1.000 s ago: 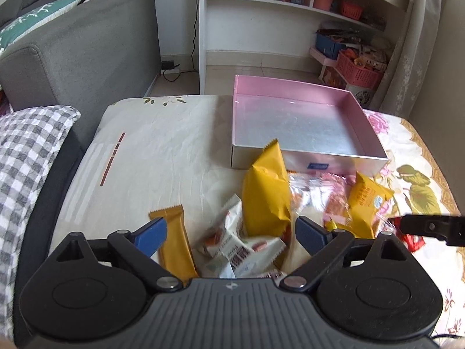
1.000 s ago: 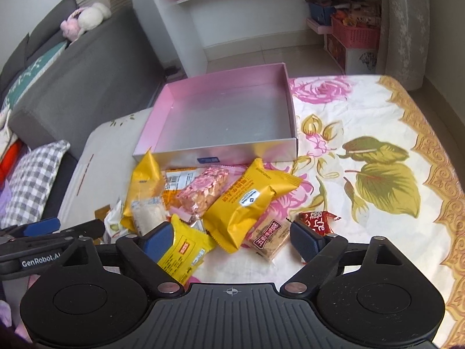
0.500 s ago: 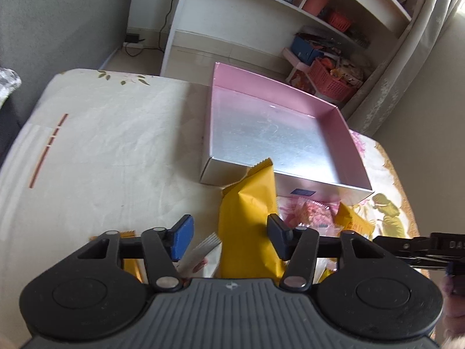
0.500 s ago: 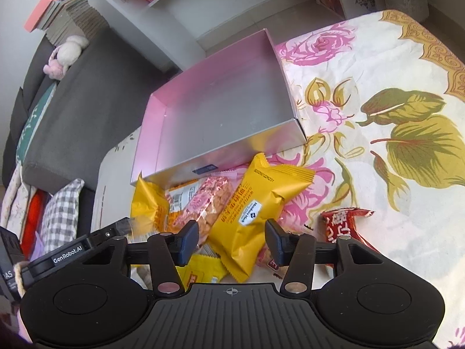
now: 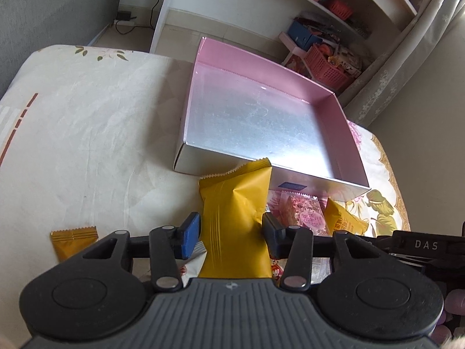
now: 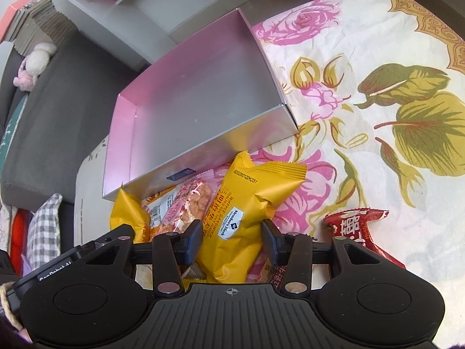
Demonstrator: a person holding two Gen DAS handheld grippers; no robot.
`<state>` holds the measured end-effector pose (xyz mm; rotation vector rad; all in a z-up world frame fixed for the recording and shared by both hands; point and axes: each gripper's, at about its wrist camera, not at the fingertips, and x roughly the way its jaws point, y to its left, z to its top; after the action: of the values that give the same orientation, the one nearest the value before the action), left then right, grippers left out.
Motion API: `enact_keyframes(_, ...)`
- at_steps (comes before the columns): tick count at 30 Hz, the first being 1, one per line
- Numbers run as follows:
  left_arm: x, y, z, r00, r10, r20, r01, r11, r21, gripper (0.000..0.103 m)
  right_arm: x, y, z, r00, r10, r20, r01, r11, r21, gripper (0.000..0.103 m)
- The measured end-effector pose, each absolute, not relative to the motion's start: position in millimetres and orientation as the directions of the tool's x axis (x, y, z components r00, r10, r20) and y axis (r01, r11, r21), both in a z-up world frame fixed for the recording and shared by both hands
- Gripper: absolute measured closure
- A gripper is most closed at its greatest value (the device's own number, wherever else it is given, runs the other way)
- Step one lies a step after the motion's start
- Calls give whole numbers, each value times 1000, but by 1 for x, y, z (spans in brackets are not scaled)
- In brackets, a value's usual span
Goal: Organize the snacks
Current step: 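Close the left tool on the yellow pillow-shaped packet and lift it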
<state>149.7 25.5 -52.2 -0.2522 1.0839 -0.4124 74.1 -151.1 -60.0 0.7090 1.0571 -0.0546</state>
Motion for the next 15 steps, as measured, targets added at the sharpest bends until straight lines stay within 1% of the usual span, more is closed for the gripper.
enact_keyframes(3, 150, 22, -56, 390, -425, -817, 195, 905, -378, 53, 77, -150, -63, 510, 285, -812, 367, 781, 505, 56)
enact_keyframes(6, 149, 18, -61, 361, -405, -840, 193, 914, -357, 50, 77, -147, -65, 509, 276, -815, 359, 793, 492, 53)
enact_keyframes(10, 147, 18, -64, 351, -389, -852, 197, 920, -339, 53, 80, -143, -68, 509, 265, -819, 353, 804, 479, 48)
enact_keyframes(14, 144, 18, -64, 361, -377, -853, 191, 925, -327, 56, 81, -140, -68, 517, 246, -820, 340, 820, 461, 47)
enact_keyframes(15, 143, 18, -63, 364, -376, -852, 191, 926, -326, 58, 81, -139, -68, 519, 238, -821, 336, 827, 452, 50)
